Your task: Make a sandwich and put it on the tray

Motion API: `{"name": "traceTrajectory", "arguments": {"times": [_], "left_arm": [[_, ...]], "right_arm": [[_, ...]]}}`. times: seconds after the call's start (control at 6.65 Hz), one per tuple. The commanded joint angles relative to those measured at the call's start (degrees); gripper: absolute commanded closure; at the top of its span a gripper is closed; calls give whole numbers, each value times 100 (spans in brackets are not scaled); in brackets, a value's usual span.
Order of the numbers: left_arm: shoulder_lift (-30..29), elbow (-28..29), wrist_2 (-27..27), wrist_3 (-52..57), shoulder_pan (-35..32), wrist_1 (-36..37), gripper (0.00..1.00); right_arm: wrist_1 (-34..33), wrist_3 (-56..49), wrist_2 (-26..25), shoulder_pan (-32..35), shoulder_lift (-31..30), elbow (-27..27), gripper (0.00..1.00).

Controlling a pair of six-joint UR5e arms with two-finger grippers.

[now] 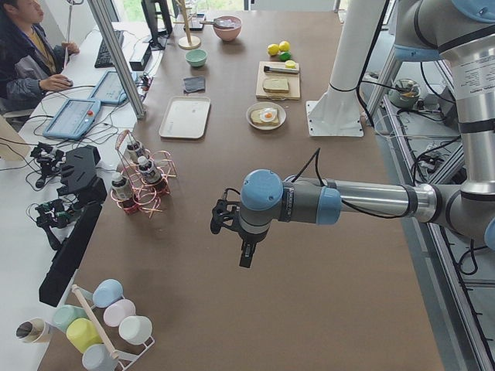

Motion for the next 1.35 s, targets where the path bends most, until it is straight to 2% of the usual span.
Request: {"name": "traceTrajectory", "arguments": {"times": [0.0, 0.75, 1.05, 1.2], "left_arm": [[24, 1, 8, 8, 0, -1, 2], [51, -34, 0, -10, -9, 8, 2], [51, -34, 0, -1, 0, -1, 2], [51, -43, 0, 8, 9, 8, 2]], "right_arm": [[-110, 0, -90, 8, 17, 3, 0], [-296, 0, -73, -28, -36, 29, 0], [-252, 0, 84, -54, -45, 56, 0], [-234, 0, 329, -54, -71, 108, 0]]}}
